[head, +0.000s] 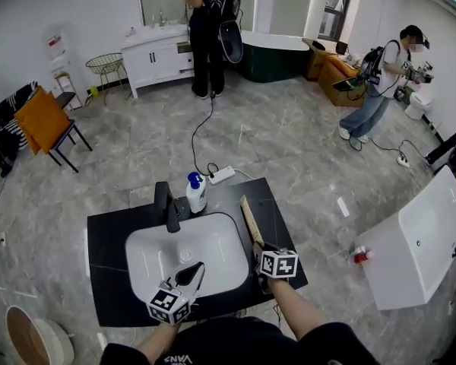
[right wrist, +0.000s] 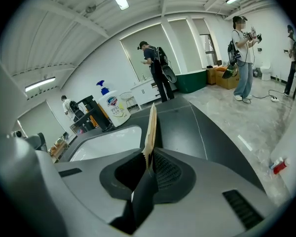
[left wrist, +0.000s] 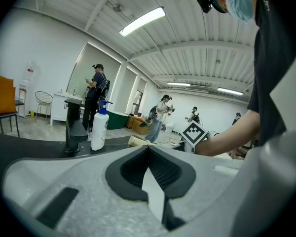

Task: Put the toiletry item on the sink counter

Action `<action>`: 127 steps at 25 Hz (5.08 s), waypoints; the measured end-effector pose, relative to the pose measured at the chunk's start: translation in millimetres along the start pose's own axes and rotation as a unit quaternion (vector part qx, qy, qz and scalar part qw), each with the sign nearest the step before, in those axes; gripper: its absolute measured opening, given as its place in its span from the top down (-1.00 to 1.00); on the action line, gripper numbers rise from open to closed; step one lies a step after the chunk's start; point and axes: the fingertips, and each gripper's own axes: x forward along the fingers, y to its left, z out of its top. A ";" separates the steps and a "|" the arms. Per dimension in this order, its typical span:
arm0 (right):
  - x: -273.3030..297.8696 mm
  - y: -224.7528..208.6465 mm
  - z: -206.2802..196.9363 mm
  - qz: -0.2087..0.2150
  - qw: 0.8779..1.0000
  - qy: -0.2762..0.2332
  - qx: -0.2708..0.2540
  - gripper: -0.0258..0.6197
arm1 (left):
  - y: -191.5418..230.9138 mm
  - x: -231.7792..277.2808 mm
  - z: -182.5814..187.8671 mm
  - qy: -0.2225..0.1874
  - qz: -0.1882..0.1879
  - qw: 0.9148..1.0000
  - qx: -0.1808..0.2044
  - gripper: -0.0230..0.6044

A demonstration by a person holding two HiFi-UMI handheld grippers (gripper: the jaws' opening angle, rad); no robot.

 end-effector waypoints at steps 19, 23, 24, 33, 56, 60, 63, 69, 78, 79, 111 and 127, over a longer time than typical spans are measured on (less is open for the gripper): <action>6.8 -15.1 -4.0 -0.039 0.999 0.022 -0.004 0.68 | -3.8 0.1 -5.4 0.018 0.007 1.000 -0.002 0.91; 7.6 -18.8 -7.4 -0.050 0.998 0.023 -0.006 0.61 | -1.4 -0.4 -9.7 0.020 0.006 1.000 -0.002 0.91; 8.0 -19.0 -8.6 -0.050 0.998 0.023 -0.006 0.60 | -0.9 -0.8 -11.0 0.020 0.006 1.000 -0.002 0.91; 5.7 -21.0 -7.7 -0.056 0.998 0.018 0.003 0.57 | 3.9 -4.5 -7.9 0.023 0.006 1.000 -0.002 0.91; -57.4 2.0 15.1 -0.112 0.990 -0.086 0.014 0.92 | 2.0 -22.2 -5.9 0.027 -0.051 0.998 0.016 0.91; -76.0 23.3 15.9 -0.102 0.988 -0.115 0.022 0.92 | 1.8 -32.3 -5.1 0.026 -0.068 0.997 0.020 0.91; -90.3 43.5 14.7 -0.089 0.986 -0.137 0.030 0.92 | 1.0 -42.6 -3.5 0.025 -0.082 0.996 0.024 0.91; -114.1 81.6 3.0 -0.077 0.982 -0.168 0.037 0.92 | 3.5 -64.0 -6.6 0.027 -0.106 0.994 0.031 0.91; -145.6 107.6 -30.7 -0.101 0.977 -0.185 0.047 0.92 | -0.5 -83.6 -10.1 0.027 -0.140 0.989 0.039 0.91; -148.3 108.4 -35.5 -0.103 0.976 -0.184 0.048 0.92 | -1.8 -85.0 -10.7 0.027 -0.142 0.989 0.040 0.91; -276.6 136.6 -128.7 -0.050 0.980 -0.194 -0.002 0.92 | -112.2 -172.8 -48.7 -0.003 -0.073 0.997 0.033 0.91; -310.3 143.7 -175.8 -0.033 0.982 -0.187 0.001 0.92 | -152.0 -215.1 -75.5 -0.003 -0.048 0.998 0.028 0.91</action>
